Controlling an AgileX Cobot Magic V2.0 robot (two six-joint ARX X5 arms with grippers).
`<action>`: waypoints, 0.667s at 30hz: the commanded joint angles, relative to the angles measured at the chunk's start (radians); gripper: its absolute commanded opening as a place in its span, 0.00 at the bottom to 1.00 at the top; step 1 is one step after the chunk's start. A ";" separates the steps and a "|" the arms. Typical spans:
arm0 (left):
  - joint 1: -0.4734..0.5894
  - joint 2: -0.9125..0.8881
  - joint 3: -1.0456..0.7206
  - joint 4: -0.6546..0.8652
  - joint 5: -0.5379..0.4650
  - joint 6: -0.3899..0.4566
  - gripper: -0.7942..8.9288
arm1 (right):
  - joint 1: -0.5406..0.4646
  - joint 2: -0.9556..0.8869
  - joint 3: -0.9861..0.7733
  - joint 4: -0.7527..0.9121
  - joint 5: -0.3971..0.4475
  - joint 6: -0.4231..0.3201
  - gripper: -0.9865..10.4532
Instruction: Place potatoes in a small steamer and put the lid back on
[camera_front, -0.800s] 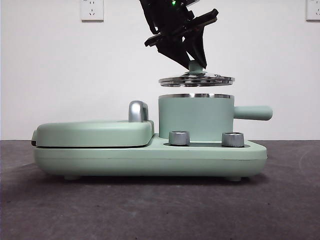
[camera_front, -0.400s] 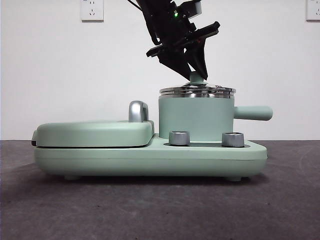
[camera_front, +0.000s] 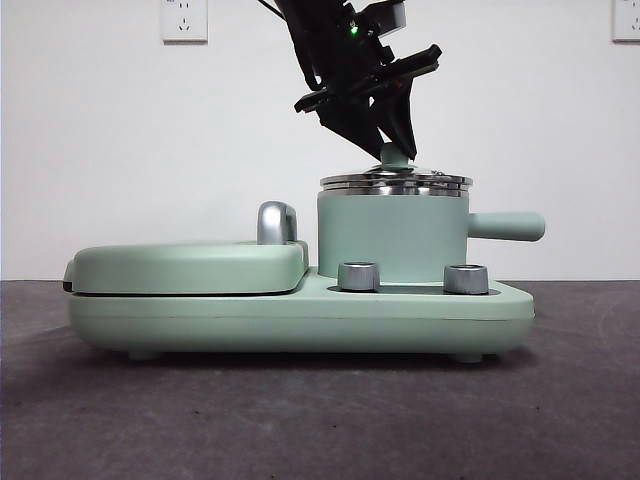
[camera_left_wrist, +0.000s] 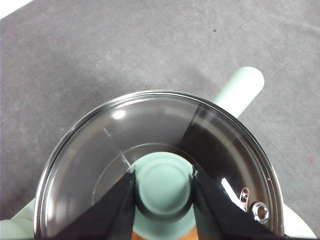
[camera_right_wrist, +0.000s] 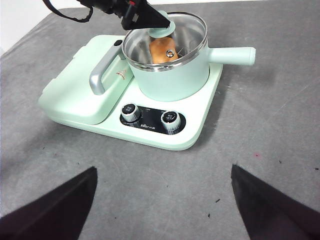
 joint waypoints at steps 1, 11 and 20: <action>-0.011 0.043 0.028 0.007 -0.027 0.036 0.09 | 0.006 0.000 0.006 0.008 0.000 0.013 0.46; -0.011 0.043 0.028 0.024 -0.032 0.060 0.09 | 0.006 0.000 0.006 0.008 0.000 0.013 0.46; -0.001 0.043 0.029 0.023 -0.027 0.010 0.09 | 0.006 0.000 0.006 0.000 0.000 0.013 0.46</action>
